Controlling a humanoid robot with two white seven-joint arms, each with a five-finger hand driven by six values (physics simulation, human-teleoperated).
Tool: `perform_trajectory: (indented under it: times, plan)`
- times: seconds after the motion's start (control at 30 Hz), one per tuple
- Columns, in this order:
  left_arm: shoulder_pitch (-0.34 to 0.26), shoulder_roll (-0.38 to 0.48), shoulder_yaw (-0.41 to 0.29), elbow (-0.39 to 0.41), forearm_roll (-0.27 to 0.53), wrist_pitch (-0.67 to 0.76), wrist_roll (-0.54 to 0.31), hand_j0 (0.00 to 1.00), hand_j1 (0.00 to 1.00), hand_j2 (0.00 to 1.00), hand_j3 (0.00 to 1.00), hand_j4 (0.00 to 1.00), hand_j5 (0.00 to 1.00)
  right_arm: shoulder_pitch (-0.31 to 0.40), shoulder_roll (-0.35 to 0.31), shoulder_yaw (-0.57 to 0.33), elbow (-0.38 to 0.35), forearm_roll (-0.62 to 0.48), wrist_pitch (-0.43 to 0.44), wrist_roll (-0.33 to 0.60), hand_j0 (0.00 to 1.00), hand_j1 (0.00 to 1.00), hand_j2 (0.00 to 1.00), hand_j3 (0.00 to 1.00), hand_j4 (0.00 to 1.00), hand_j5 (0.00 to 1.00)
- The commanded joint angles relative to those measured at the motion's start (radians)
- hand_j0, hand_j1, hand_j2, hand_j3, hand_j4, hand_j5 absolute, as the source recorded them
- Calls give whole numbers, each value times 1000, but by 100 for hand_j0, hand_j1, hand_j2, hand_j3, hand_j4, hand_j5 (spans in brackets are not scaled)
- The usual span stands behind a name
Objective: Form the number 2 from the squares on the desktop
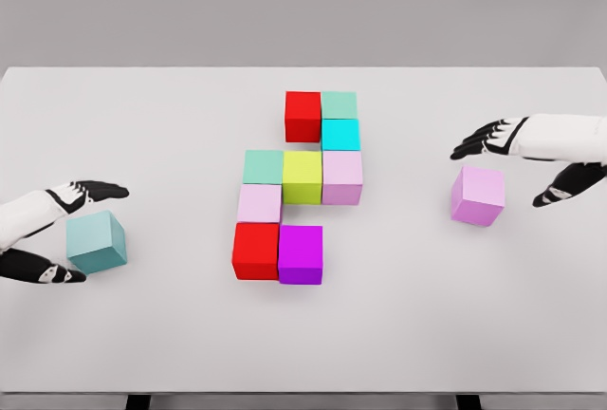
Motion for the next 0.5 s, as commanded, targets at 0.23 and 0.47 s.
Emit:
perform_trajectory:
  times: [0.23,0.47]
  plan:
    - [0,-29,2,0,-51,1,9,100,100,100,100,100,100,2,5,-16,9,1,3,0,100,100,100,100,100,100]
    - [-2,-94,-1,-2,-91,1,9,100,100,100,100,100,100,54,6,-13,37,3,3,0,100,100,100,100,100,100]
